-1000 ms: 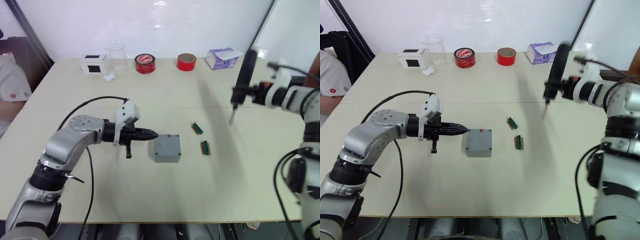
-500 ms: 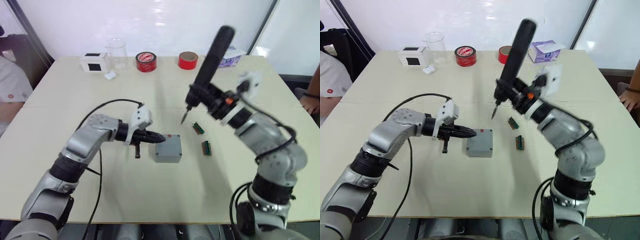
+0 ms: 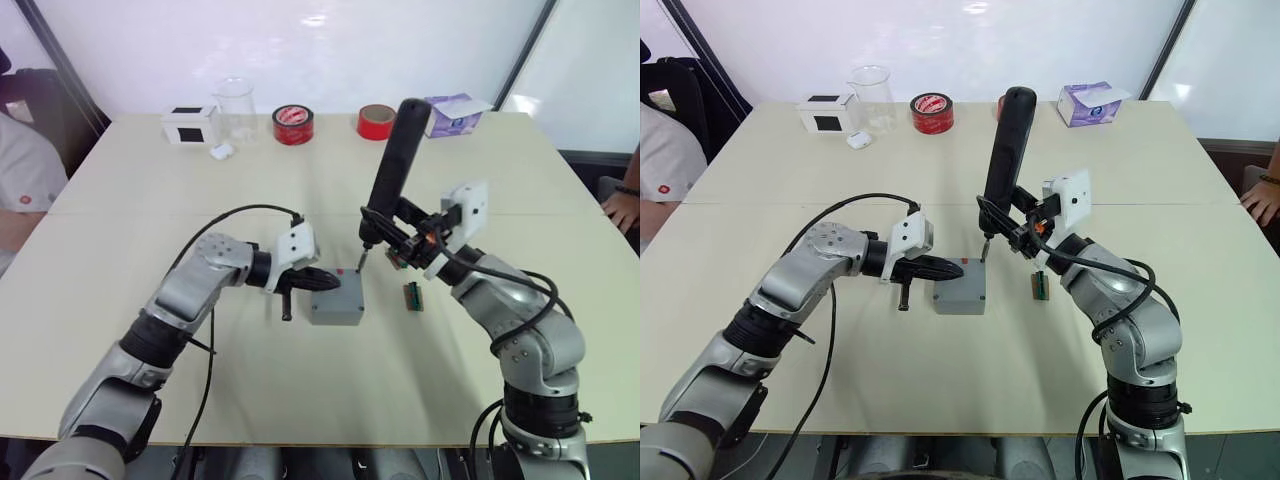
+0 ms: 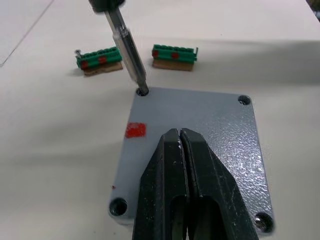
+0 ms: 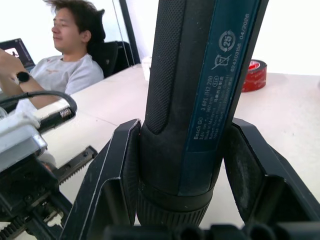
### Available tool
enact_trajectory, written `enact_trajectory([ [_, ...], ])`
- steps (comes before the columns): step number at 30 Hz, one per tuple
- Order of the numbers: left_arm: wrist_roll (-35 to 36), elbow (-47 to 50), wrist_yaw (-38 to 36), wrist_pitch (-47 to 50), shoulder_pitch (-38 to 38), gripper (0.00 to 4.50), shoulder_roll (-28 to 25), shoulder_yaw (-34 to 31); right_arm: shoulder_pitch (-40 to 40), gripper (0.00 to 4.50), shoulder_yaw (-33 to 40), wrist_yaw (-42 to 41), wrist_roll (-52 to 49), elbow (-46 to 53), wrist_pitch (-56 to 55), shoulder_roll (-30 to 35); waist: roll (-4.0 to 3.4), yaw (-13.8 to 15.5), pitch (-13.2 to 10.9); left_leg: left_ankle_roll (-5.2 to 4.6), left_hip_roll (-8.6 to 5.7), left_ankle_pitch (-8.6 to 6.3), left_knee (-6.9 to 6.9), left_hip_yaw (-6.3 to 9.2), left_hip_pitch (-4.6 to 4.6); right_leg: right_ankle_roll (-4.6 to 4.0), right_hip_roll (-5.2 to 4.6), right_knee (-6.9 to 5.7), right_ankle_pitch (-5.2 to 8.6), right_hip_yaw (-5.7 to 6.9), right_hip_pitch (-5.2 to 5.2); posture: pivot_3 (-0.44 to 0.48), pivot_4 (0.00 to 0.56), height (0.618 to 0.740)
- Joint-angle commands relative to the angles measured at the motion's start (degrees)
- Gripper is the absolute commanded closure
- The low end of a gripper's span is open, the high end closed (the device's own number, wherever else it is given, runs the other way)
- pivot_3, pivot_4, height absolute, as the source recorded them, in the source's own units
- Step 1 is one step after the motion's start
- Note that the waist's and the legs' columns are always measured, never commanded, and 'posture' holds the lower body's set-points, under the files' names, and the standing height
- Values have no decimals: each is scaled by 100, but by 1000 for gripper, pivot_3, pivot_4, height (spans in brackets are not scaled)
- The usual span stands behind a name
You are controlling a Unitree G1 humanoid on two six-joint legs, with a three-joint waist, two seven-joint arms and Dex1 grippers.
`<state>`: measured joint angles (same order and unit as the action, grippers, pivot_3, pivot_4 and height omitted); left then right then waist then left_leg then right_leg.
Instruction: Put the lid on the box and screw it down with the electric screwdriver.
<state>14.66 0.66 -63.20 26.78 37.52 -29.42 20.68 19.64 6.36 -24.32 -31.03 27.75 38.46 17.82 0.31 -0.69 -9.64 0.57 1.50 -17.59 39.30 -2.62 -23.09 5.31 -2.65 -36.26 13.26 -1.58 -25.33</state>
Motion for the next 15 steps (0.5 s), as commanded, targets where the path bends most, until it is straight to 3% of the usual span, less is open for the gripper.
enact_trajectory([
  [1, -98, -67, 15, 40, -22, 4500, -14, -25, 7, 2609, -50, -37, 86, 52, -304, 38, 0, -3, 0, 0, 0, 0, 0, 0, 0, 0, 0, 0, 0, 0, 0, 0, 150, 740],
  [15, -85, 248, -171, 259, -236, 4500, -183, 37, -415, 2609, -842, -19, 795, -150, -676, 240, 30, -7, 36, -12, 4, -7, -7, 2, 88, -2, 4, 10, 4, 0, 85, 0, 150, 740],
])
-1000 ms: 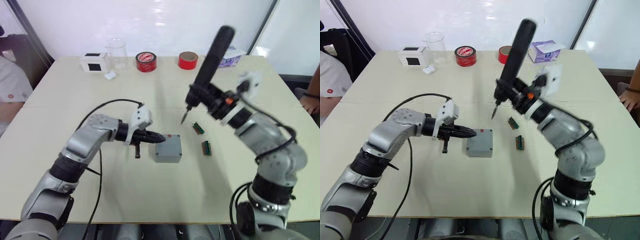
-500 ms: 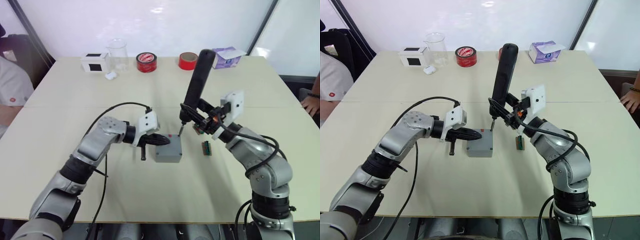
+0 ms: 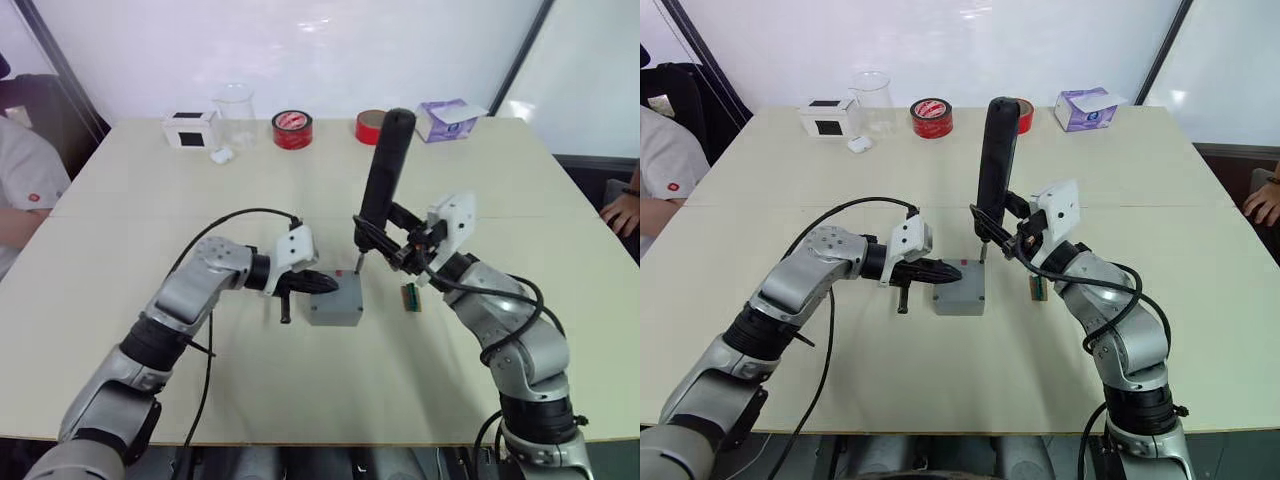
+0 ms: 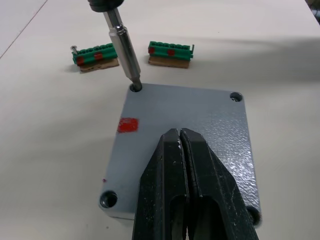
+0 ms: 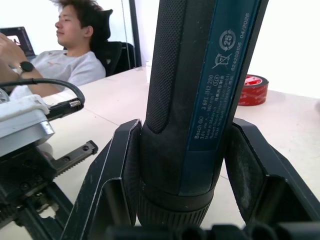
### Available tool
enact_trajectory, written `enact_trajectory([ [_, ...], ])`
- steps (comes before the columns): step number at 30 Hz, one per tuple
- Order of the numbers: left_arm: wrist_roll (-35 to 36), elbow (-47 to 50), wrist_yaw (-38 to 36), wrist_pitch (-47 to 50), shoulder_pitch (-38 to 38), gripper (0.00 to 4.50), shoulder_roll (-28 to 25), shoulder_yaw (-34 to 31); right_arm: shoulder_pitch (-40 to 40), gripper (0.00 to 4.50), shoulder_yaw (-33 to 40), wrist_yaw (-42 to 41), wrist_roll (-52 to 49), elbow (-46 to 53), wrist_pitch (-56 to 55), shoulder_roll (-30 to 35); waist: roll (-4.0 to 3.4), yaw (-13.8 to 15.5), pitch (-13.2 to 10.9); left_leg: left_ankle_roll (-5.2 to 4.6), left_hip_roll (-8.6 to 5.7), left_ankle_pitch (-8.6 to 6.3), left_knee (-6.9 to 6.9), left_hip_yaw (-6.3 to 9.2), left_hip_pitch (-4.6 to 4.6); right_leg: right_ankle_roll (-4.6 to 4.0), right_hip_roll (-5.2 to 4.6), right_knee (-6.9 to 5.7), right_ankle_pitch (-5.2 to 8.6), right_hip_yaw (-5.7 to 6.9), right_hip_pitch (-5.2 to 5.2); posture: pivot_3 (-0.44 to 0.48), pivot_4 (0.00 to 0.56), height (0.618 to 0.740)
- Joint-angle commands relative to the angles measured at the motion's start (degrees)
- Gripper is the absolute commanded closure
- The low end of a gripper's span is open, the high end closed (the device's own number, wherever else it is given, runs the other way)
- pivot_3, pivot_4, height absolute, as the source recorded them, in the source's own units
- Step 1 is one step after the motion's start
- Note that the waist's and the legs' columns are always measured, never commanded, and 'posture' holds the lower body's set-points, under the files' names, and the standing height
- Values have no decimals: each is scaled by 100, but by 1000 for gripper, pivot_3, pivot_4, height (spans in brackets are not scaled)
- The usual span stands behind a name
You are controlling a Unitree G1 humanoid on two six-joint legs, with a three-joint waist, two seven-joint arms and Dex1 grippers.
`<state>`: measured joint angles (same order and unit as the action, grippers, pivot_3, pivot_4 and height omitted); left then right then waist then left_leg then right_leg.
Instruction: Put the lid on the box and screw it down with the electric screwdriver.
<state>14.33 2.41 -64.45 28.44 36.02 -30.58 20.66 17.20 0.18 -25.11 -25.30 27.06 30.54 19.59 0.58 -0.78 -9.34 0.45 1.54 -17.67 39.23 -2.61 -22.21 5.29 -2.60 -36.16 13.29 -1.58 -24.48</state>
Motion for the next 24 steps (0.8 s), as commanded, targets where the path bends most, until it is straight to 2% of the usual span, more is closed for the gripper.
enact_trajectory([
  [1, -50, 83, -54, 103, -91, 4500, -75, 32, -187, 2609, -271, 79, 271, -87, 109, 68, 6, 2, 10, 0, 0, 0, 0, 0, 2, 0, 0, 0, 0, 0, 2, 0, 150, 740],
  [6, -61, 93, -79, 113, -125, 4500, -104, 34, -278, 2609, -552, 151, 505, -67, 231, 123, 17, 4, 31, 0, 0, 0, 0, 0, 8, -1, 0, -1, 1, 0, 7, 0, 150, 740],
  [24, -108, 91, -15, 71, -206, 4500, -93, 51, -393, 2609, -402, 40, 252, -58, 91, -49, 53, 3, 82, -1, 4, -1, -1, 1, 18, -18, 2, -1, 10, 0, 15, 0, 150, 740],
])
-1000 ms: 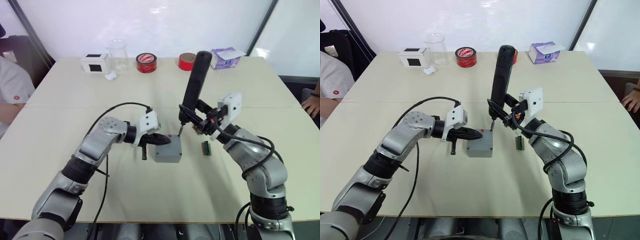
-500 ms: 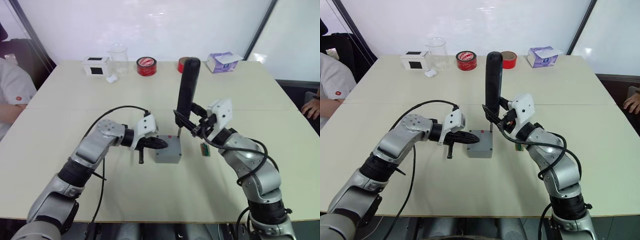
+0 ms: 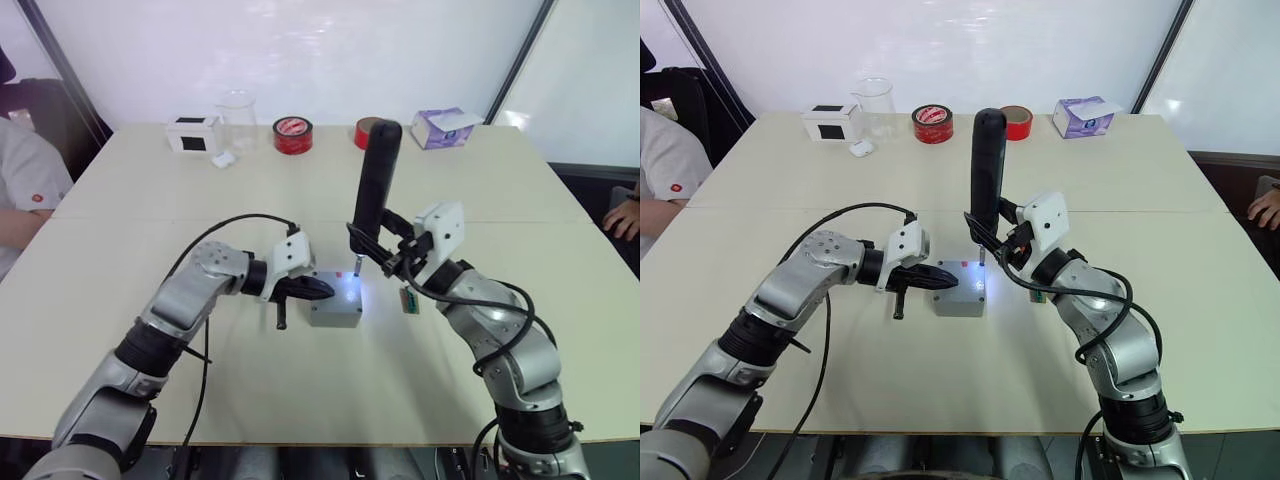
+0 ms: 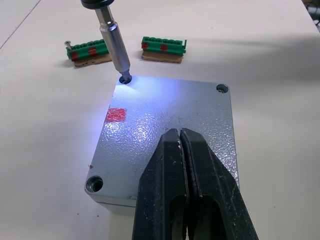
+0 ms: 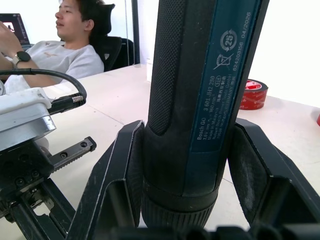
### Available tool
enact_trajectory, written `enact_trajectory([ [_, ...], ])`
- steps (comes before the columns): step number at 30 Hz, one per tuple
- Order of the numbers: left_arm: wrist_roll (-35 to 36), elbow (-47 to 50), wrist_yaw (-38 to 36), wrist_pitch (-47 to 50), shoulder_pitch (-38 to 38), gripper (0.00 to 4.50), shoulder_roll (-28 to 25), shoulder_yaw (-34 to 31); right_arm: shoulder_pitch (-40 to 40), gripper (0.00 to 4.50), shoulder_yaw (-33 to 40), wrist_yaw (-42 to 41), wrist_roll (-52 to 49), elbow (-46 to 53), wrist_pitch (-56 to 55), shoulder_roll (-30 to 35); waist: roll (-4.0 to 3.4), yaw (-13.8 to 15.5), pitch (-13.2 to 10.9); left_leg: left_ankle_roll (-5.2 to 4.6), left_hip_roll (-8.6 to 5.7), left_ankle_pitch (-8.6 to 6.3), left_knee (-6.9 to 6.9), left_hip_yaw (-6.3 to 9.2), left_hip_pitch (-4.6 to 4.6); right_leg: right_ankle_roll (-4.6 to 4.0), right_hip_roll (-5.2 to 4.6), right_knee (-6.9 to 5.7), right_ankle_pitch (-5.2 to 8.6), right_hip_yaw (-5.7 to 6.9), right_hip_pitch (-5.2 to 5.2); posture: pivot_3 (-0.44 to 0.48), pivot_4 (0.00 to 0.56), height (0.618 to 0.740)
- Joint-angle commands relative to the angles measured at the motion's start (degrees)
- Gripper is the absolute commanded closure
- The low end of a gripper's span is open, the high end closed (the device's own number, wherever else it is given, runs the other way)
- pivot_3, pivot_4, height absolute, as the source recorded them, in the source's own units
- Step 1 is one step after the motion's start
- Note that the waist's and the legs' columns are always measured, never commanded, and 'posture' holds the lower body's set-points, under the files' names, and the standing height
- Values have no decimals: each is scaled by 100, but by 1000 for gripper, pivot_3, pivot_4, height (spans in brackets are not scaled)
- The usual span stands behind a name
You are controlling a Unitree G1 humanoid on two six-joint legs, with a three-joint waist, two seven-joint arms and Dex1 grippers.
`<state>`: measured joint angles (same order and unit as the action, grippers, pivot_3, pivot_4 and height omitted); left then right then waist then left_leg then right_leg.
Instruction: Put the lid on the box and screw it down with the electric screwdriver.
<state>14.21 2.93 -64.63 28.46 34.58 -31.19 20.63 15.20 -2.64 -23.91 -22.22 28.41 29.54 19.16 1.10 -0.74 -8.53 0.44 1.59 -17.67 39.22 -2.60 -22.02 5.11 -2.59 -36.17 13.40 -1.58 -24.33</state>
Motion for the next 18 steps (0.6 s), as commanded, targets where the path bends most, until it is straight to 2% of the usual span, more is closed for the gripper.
enact_trajectory([
  [1, -93, 33, 4, 70, -61, 4500, -26, 54, -194, 2609, -110, -78, -61, -188, 192, -8, 2, 0, 1, 0, 0, 0, 0, 0, 0, 0, 0, 0, 0, 0, 0, 0, 150, 740],
  [8, -94, 5, 7, 57, -43, 4500, 0, 58, -203, 2609, -210, -91, 161, -214, 111, 101, 2, 1, 3, 0, 0, 0, 0, 1, 0, 0, 0, 0, 0, 0, 0, 0, 150, 740],
  [18, -76, 58, 15, 100, -106, 4500, -40, 31, -158, 2609, -516, 354, 402, -436, 553, -149, 12, -1, 14, -1, 2, 0, -2, 5, 8, -2, 1, 0, 2, 0, 7, 0, 150, 740],
])
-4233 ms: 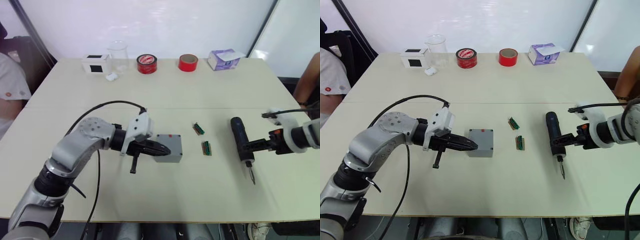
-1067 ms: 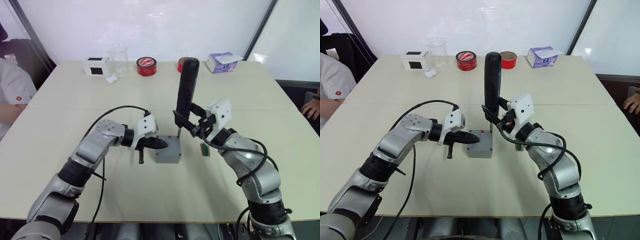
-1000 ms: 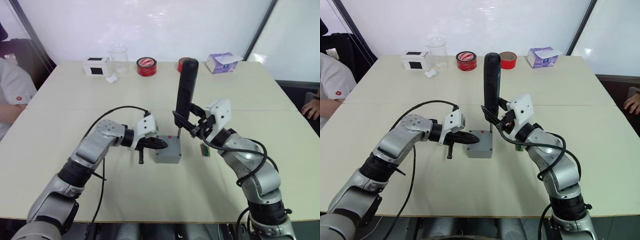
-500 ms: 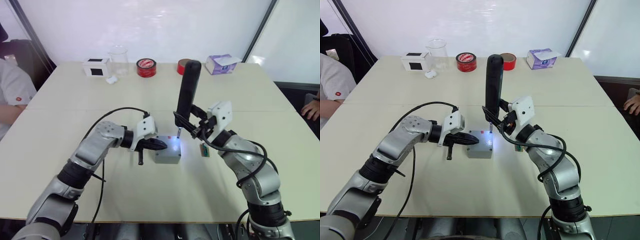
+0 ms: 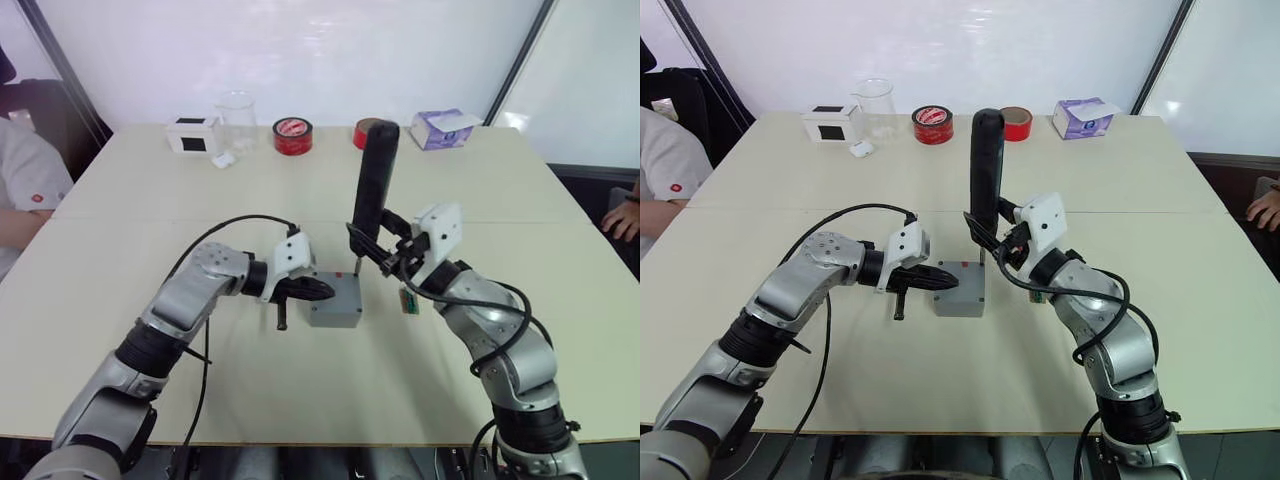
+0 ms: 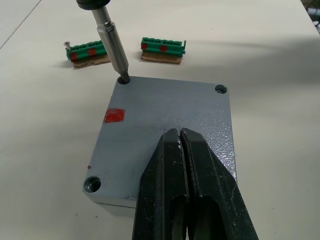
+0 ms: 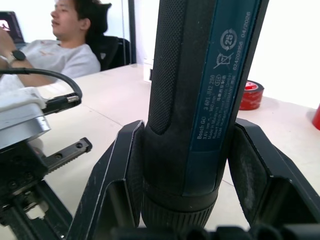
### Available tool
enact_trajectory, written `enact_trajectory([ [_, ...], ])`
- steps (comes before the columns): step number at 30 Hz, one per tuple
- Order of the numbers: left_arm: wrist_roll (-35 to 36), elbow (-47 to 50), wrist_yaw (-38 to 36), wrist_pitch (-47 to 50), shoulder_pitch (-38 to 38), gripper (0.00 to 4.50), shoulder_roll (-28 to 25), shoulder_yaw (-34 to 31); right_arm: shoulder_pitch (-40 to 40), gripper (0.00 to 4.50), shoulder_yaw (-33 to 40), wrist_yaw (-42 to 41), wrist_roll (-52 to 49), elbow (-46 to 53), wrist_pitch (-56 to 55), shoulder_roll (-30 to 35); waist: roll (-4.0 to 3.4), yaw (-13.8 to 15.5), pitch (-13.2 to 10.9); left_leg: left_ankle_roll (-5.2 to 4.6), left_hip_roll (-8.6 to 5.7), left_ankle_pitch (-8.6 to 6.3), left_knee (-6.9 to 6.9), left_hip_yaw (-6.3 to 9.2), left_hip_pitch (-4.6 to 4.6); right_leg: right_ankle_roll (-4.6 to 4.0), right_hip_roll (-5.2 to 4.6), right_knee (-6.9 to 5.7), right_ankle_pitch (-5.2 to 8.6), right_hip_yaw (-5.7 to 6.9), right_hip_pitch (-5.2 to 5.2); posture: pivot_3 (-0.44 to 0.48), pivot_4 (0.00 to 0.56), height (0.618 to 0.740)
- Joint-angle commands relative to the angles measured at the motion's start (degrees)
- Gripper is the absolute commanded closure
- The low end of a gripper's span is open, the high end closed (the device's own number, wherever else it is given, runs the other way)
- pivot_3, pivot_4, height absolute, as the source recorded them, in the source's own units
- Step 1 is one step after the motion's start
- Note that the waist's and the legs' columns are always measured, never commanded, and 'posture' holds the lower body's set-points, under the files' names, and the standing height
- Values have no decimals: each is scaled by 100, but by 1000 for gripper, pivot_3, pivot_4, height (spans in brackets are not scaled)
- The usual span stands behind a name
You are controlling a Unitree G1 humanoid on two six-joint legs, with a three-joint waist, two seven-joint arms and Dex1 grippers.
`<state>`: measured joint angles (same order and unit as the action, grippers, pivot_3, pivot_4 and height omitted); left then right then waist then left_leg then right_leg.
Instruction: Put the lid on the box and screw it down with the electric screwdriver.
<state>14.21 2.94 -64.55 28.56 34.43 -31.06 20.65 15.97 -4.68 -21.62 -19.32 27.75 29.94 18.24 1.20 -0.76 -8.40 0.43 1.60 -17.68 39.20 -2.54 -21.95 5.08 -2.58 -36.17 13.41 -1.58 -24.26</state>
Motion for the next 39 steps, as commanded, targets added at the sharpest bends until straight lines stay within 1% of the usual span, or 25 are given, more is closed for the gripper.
enact_trajectory([
  [1, -71, 73, 7, 102, -102, 4500, -57, 27, -242, 2609, -315, 156, 115, -372, 541, -84, 4, 0, 4, 0, 0, 0, -2, 2, 5, -2, 0, 0, 1, 0, 4, 0, 150, 740],
  [7, -69, 111, 2, 139, -126, 4500, -55, 27, -294, 2609, -286, 198, 165, -426, 549, -101, 8, 2, 6, -22, 6, -14, -7, 12, 66, -28, -3, 8, 31, 2, 68, 0, 150, 740],
  [16, -67, 95, -12, 139, -120, 4500, -37, 40, -317, 2609, -189, 184, 111, -352, 444, -143, 8, 2, 6, -23, 8, -15, -7, 18, 65, -29, -4, 8, 33, 5, 69, 0, 150, 740],
  [22, -52, 128, -10, 147, -182, 4500, -12, 70, 8, 2609, 221, 79, -169, -5, 494, -6, 6, 3, 5, -23, 15, -15, -8, 19, 63, -30, -6, 10, 33, 6, 68, 0, 150, 740],
  [25, 10, 146, 2, 167, -264, 4500, 20, 31, 378, 2609, 674, -63, -662, 364, 712, 165, 1, 6, -1, -23, 16, -15, -8, 19, 58, -30, -7, 10, 33, 6, 64, 0, 150, 740],
  [27, 66, 188, 38, 186, -334, 4500, 45, -37, 683, 2609, 984, -36, -991, 559, 1067, 346, -9, 11, -10, -23, 17, -15, -8, 20, 51, -30, -10, 10, 33, 7, 57, 0, 150, 740],
  [30, 185, 264, 133, 315, -398, 4500, 111, -177, 1056, 2609, 1393, 222, -1320, 633, 1605, 524, -23, 14, -40, -23, 17, -15, -8, 18, 40, -30, -12, 10, 33, 6, 47, 0, 150, 740],
  [32, 455, 327, 513, 699, -356, 4500, 329, -562, 1598, 2609, 1818, 440, -1735, 515, 2381, 784, -28, 15, -46, -23, 16, -15, -8, 20, 25, -30, -13, 9, 32, 6, 31, 0, 150, 740],
  [34, 741, 433, 847, 1168, -298, 4500, 494, -936, 2038, 2609, 2192, 545, -2110, 326, 3002, 1028, -36, 5, -59, -23, 15, -15, -6, 15, 0, -28, -14, 6, 31, 3, 2, 0, 150, 740],
  [36, 772, 537, 1199, 1282, -281, 4500, 576, -1221, 2473, 2609, 2593, 668, -2492, -47, 3957, 1289, -34, 2, -67, -23, 15, -14, 0, 19, -45, -11, -12, 0, 19, 4, -41, 0, 150, 740],
  [38, 847, 608, 1484, 1363, -216, 4500, 670, -1449, 2803, 2609, 2957, 810, -2687, -413, 4698, 1489, -35, 4, -68, -24, 15, -14, -6, 26, -46, -4, -6, 0, 15, 11, -43, 0, 150, 740],
  [39, 966, 646, 1556, 1391, -166, 4500, 724, -1597, 2885, 2609, 3071, 840, -2665, -583, 4899, 1647, -35, 4, -68, -25, 16, -15, -11, 31, -47, -4, -6, 0, 15, 15, -43, 0, 150, 740],
])
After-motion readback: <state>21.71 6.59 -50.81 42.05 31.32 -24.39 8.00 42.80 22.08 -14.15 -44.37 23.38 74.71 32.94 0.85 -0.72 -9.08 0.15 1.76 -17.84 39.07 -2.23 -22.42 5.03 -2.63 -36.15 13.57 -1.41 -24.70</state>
